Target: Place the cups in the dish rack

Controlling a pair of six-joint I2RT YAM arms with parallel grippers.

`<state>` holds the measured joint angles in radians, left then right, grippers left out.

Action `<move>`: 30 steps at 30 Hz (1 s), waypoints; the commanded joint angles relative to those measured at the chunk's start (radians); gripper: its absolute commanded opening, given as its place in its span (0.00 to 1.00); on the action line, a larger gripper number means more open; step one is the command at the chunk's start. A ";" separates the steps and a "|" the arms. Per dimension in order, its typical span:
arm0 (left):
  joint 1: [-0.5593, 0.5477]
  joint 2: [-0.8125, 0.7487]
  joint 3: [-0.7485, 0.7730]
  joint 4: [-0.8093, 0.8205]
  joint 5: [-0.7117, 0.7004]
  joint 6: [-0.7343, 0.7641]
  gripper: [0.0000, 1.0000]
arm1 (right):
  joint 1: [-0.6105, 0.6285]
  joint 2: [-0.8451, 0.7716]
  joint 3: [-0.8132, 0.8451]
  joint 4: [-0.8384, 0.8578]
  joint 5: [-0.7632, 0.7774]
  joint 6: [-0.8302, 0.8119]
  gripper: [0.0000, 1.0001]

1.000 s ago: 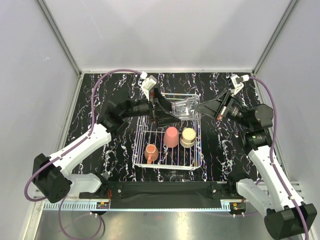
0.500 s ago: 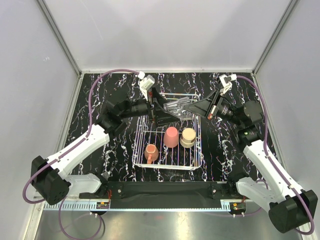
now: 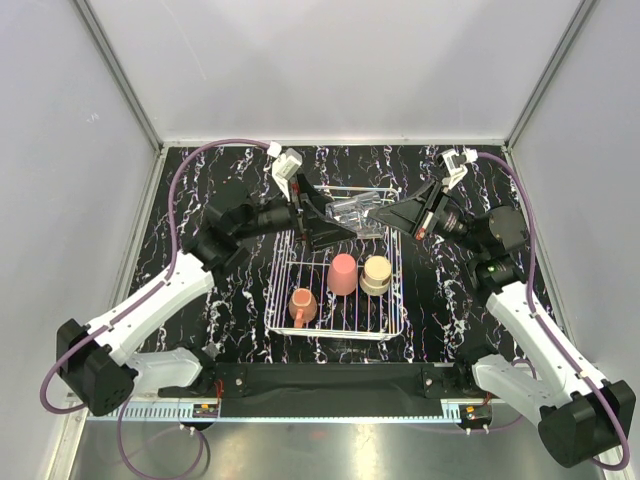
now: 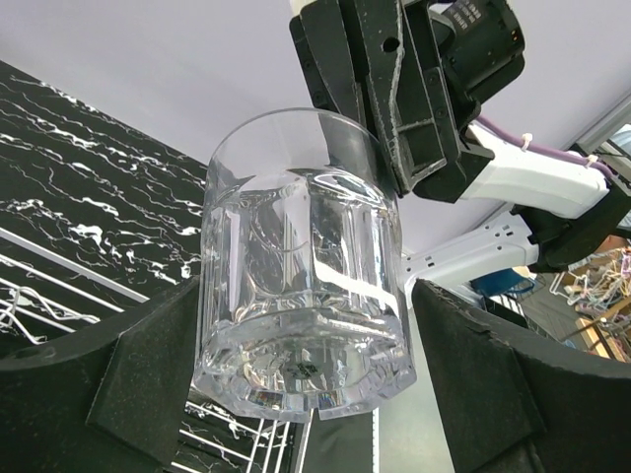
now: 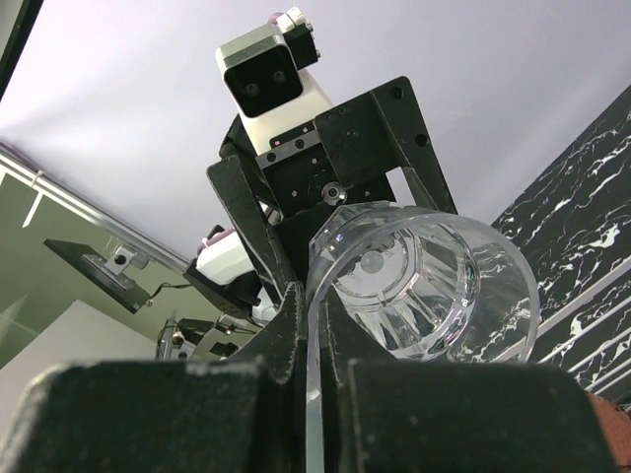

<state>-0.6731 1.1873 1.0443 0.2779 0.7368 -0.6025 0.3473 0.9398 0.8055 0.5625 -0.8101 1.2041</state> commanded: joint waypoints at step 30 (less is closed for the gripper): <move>0.035 -0.022 0.068 -0.061 -0.077 0.024 0.00 | 0.005 -0.016 0.168 -0.629 0.205 -0.372 0.80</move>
<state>-0.6369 1.1736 1.0386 0.2161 0.7040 -0.6193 0.3515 0.9451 0.8829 0.1955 -0.7132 0.9897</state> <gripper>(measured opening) 0.750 0.759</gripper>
